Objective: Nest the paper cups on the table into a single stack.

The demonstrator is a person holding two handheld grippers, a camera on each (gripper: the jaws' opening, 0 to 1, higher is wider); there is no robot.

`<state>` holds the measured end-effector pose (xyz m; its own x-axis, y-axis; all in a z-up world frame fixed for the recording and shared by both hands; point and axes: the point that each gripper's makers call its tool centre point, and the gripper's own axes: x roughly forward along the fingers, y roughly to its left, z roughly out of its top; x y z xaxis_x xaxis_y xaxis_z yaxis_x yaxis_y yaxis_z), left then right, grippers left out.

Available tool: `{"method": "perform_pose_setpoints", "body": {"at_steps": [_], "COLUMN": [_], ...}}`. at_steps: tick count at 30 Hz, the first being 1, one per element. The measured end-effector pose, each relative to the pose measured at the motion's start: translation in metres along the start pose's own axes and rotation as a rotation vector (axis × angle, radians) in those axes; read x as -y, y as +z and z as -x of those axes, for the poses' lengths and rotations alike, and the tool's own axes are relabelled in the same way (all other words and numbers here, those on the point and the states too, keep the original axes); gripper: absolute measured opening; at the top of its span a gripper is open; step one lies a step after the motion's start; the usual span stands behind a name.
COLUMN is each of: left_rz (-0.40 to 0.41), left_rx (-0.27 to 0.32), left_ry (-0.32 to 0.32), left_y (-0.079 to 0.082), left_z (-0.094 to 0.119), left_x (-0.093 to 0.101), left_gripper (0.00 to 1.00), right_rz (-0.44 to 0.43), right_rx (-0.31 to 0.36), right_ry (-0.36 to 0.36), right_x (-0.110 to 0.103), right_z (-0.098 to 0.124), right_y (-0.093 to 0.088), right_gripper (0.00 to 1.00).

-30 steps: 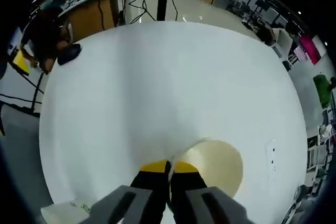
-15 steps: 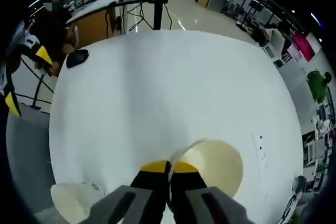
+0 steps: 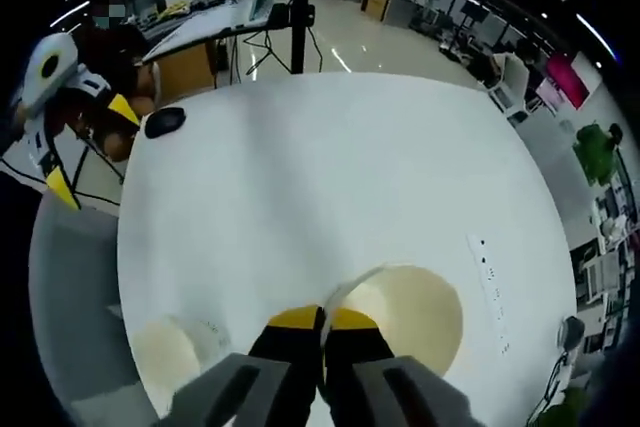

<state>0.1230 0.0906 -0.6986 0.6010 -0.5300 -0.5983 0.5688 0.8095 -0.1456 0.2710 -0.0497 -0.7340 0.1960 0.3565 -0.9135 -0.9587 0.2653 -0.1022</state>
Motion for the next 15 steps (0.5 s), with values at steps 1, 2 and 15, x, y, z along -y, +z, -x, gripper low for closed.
{"method": "perform_pose_setpoints", "body": {"at_steps": [1, 2, 15], "left_rz": [-0.003, -0.007, -0.02], "left_rx": [0.0, 0.001, 0.004], "left_ry": [-0.001, -0.002, -0.011], "left_y": [0.001, 0.001, 0.005], "left_z": [0.0, 0.0, -0.001], "left_x": [0.001, 0.002, 0.013], "left_gripper": [0.59, 0.59, 0.58], "right_rz": [0.001, 0.003, 0.054], "right_rx": [0.001, 0.002, -0.01], "right_ry": [0.002, 0.004, 0.027], "right_x": [-0.001, -0.005, -0.032], "right_z": [0.001, 0.008, 0.031], "right_y": [0.0, -0.002, -0.017], "right_gripper": [0.0, 0.0, 0.0]}}
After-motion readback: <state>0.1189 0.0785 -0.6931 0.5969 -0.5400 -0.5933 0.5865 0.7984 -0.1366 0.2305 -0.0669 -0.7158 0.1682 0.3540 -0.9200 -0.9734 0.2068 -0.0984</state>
